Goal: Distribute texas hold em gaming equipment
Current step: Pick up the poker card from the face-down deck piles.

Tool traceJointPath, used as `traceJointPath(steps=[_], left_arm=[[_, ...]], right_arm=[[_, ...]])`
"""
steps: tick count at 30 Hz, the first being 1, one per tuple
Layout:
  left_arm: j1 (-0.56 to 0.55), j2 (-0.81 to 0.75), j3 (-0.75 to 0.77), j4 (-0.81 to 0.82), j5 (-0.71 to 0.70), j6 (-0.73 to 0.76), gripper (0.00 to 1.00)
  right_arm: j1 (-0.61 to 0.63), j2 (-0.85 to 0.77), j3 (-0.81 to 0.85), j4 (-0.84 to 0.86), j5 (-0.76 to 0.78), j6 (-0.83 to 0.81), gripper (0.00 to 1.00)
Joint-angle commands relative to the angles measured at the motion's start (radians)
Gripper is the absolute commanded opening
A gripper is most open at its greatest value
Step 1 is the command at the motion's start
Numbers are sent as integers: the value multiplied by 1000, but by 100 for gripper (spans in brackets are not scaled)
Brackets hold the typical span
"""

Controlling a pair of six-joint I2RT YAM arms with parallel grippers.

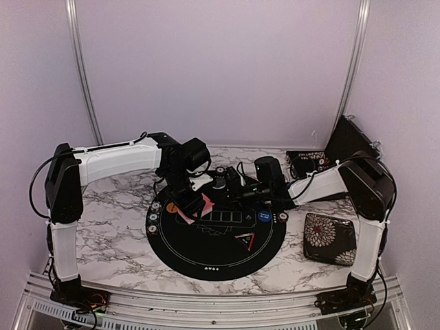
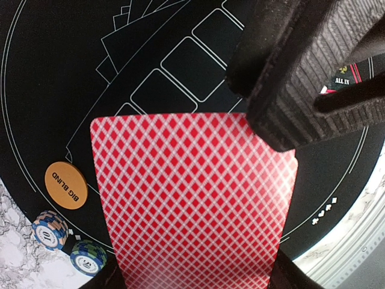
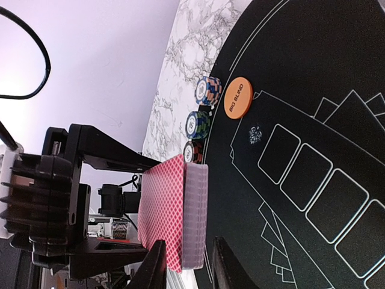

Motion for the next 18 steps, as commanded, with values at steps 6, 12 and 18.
traceJointPath(steps=[6,12,18], left_arm=[[-5,-29,34,-20,-8,12,45],[-5,-26,34,-19,-11,14,45],[-5,-26,36,-19,-14,15,45]], right_arm=[[13,18,8,34,-12,10,21],[15,17,7,34,-13,11,17],[15,13,5,32,-12,11,11]])
